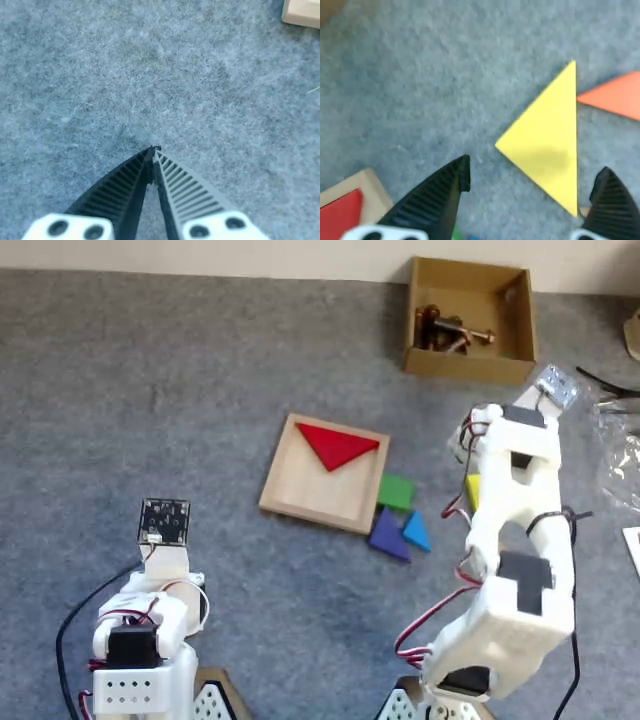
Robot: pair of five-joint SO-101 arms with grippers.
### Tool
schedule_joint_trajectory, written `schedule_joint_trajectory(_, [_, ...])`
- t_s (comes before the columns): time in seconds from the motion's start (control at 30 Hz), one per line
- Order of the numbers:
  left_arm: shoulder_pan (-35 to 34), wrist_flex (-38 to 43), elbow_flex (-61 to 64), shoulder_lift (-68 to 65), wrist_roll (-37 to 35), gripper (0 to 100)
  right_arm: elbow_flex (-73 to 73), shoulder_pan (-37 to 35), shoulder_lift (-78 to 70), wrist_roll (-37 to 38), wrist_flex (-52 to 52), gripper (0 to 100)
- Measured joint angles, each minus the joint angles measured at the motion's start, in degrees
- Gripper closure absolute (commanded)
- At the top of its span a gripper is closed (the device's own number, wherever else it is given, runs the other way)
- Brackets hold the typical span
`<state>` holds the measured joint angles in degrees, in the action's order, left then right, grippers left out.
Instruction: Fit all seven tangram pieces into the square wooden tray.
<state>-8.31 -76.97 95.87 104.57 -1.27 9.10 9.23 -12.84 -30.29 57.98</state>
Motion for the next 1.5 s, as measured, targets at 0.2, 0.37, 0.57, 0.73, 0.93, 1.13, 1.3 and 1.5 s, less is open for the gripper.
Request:
schedule_joint_trajectory(0.2, [0.00, 0.00, 0.00, 0.00, 0.00, 99, 0.00, 0.09, -4.31, -2.99, -0.09, 64.0])
schedule_joint_trajectory(0.37, [0.00, 0.00, 0.00, 0.00, 0.00, 99, 0.00, 0.00, -4.31, -2.99, -0.26, 64.0])
schedule_joint_trajectory(0.57, [0.00, 0.00, 0.00, 0.00, 0.00, 99, 0.00, 0.00, -4.31, -3.08, -2.64, 64.0])
schedule_joint_trajectory(0.73, [0.00, 0.00, 0.00, 0.00, 0.00, 99, 0.00, 0.00, -4.31, -3.16, -4.84, 64.0])
schedule_joint_trajectory(0.93, [0.00, 0.00, 0.00, 0.00, 0.00, 99, 0.00, 0.00, -4.31, -3.16, -8.00, 64.0])
schedule_joint_trajectory(1.13, [0.00, 0.00, 0.00, 0.00, 0.00, 99, 0.00, 0.18, -7.38, -3.16, -8.62, 64.1])
schedule_joint_trajectory(1.3, [0.00, 0.00, 0.00, 0.00, 0.00, 99, 0.00, 0.09, -7.82, -3.16, -8.62, 64.2])
schedule_joint_trajectory(1.5, [0.00, 0.00, 0.00, 0.00, 0.00, 99, -0.09, 0.35, -7.82, -3.16, -6.86, 77.8])
